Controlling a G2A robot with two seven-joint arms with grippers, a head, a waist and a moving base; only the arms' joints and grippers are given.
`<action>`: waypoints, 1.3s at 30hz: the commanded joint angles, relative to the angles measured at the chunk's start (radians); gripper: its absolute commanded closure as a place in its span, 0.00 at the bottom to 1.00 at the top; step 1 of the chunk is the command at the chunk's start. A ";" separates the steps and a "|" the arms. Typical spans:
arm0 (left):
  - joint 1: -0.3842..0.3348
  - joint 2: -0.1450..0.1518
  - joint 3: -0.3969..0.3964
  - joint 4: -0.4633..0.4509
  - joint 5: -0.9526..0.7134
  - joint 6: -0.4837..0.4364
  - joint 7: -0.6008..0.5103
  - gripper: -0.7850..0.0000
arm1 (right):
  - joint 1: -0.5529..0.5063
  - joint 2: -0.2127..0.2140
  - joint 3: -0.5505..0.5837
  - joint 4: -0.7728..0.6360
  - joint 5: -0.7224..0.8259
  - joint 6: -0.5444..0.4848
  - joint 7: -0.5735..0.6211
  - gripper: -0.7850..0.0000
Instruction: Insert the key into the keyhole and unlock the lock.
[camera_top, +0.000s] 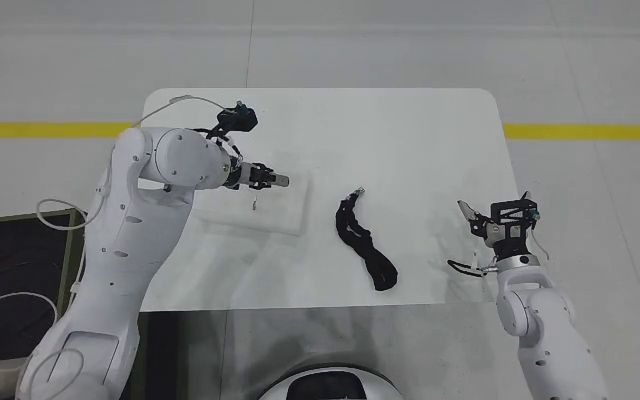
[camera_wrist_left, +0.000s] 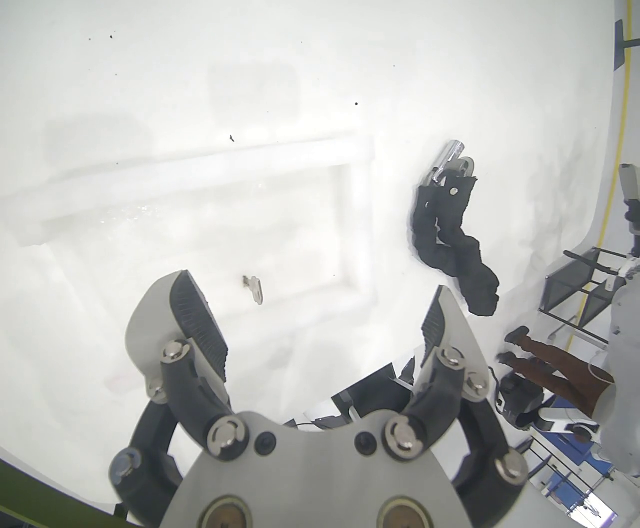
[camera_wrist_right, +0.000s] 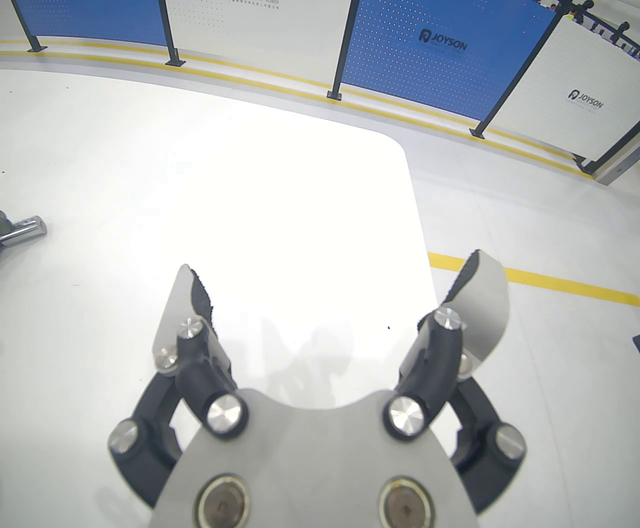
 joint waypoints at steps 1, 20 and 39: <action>0.029 0.007 0.025 0.034 0.028 -0.060 0.000 0.00 | 0.000 0.000 0.000 0.000 0.000 0.000 0.000 0.00; -0.077 0.072 0.230 0.125 0.040 -0.051 0.000 0.59 | 0.000 0.000 0.000 0.000 0.000 0.000 0.000 0.00; -0.115 0.086 0.298 0.161 0.050 -0.024 0.000 0.92 | 0.000 0.000 0.000 0.000 0.000 0.000 0.000 0.00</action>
